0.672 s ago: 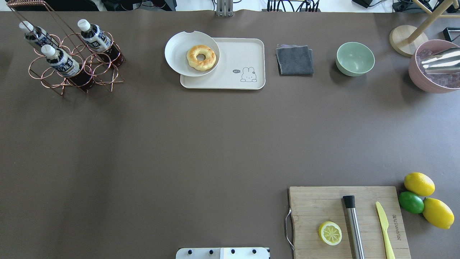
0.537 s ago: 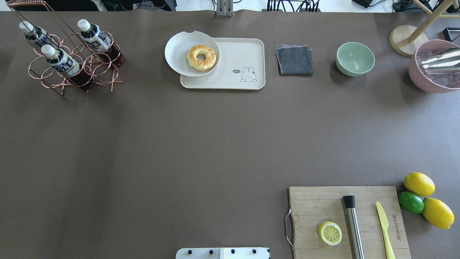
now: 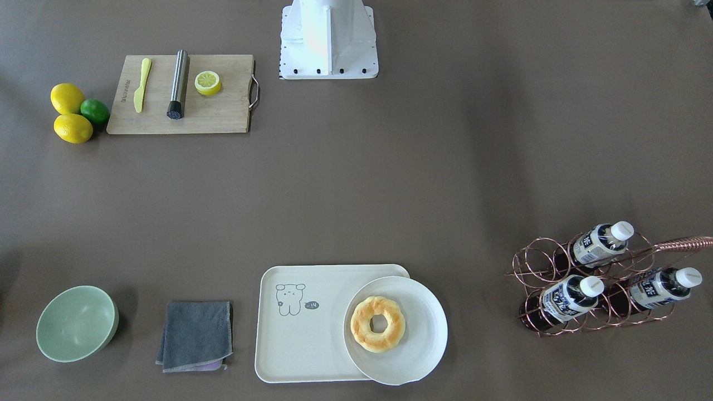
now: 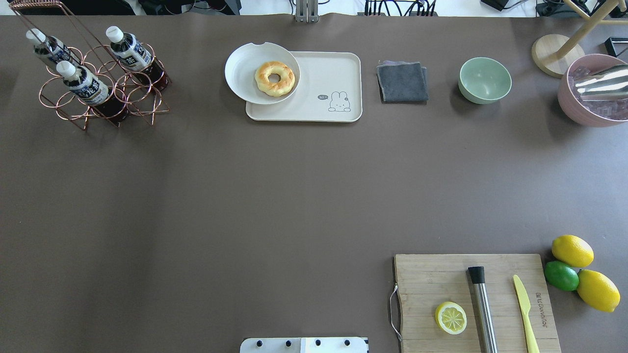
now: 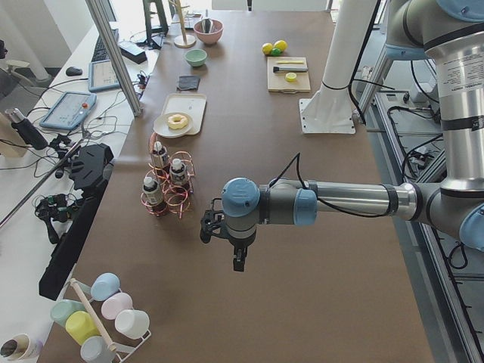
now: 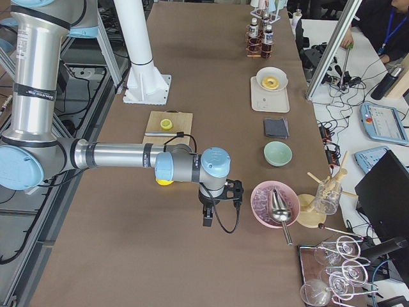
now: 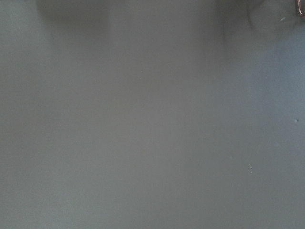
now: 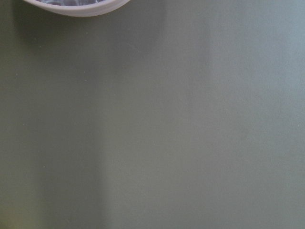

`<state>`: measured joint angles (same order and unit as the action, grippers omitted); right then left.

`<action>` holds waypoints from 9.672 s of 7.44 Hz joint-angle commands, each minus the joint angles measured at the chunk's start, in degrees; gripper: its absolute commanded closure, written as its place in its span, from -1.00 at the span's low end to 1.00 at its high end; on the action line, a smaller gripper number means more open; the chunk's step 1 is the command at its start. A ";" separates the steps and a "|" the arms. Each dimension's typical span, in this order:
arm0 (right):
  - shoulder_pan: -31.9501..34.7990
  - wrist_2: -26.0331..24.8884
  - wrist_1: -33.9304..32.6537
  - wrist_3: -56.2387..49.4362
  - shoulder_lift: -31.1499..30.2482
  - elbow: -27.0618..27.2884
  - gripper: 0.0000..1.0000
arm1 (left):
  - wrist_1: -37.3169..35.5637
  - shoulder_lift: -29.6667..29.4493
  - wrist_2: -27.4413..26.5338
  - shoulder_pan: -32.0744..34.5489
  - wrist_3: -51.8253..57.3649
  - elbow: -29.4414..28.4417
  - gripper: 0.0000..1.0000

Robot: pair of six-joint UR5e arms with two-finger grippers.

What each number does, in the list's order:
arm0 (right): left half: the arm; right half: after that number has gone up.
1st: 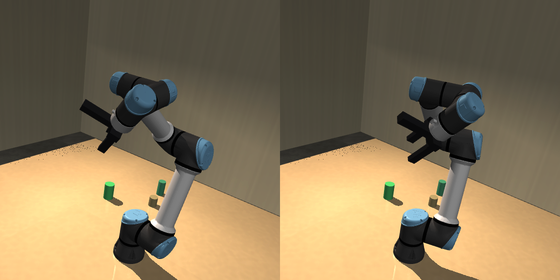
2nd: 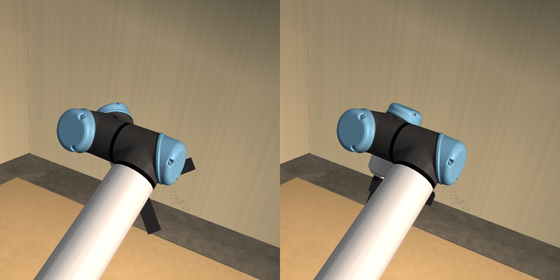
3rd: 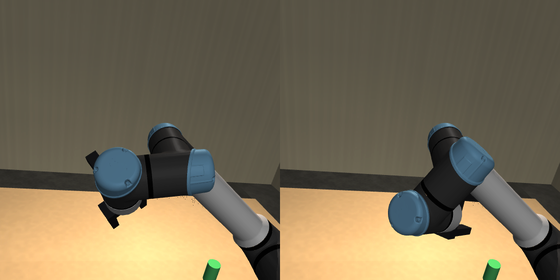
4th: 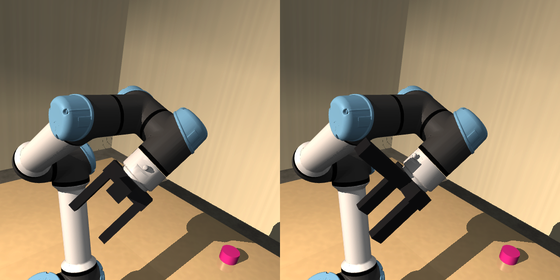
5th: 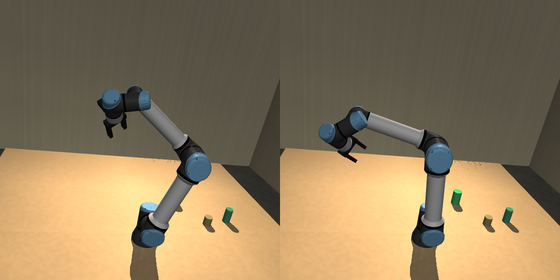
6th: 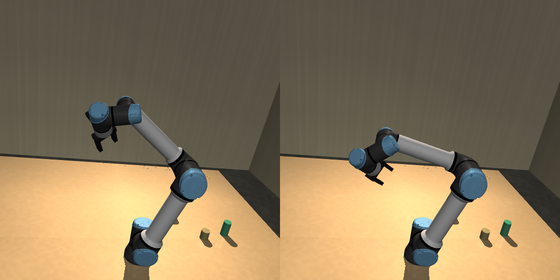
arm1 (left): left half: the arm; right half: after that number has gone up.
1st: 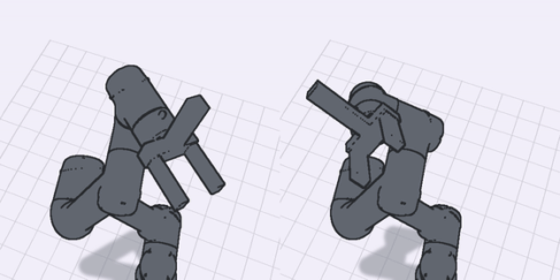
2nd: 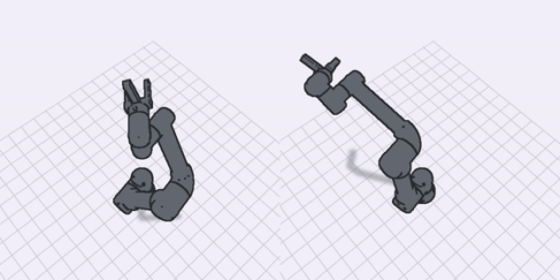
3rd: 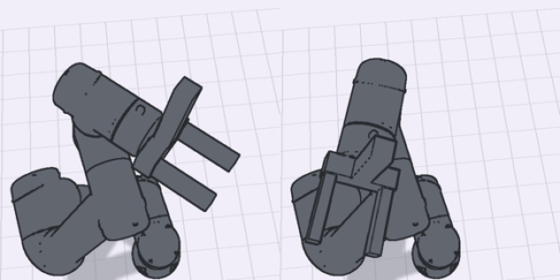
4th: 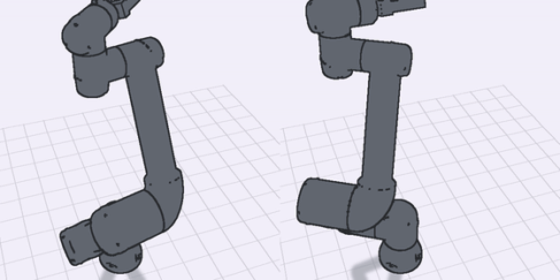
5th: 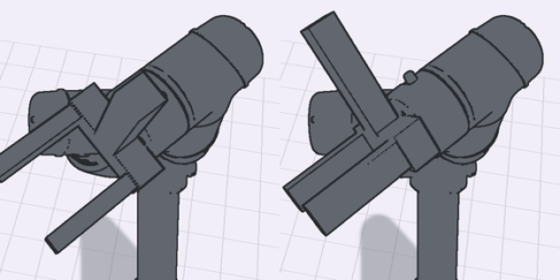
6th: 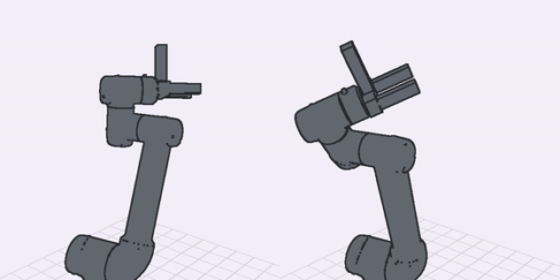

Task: Place tea on tray

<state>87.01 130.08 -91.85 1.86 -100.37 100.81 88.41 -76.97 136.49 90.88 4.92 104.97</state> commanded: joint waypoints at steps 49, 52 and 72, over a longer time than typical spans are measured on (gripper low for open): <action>-3.78 3.51 27.68 19.32 0.27 2.72 -0.99 | 54.15 -18.21 -46.49 -35.42 -55.72 -7.33 0.51; -3.78 3.51 27.68 19.32 0.27 2.72 -0.99 | 53.19 -20.92 -41.26 -29.74 -55.37 -6.36 1.00; -3.87 3.60 27.68 19.67 0.44 2.72 -0.99 | 26.27 -47.92 -70.75 -72.94 -47.81 2.88 1.00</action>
<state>83.15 133.68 -64.16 21.53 -99.93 103.53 113.20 -125.14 66.23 18.67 -42.97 108.88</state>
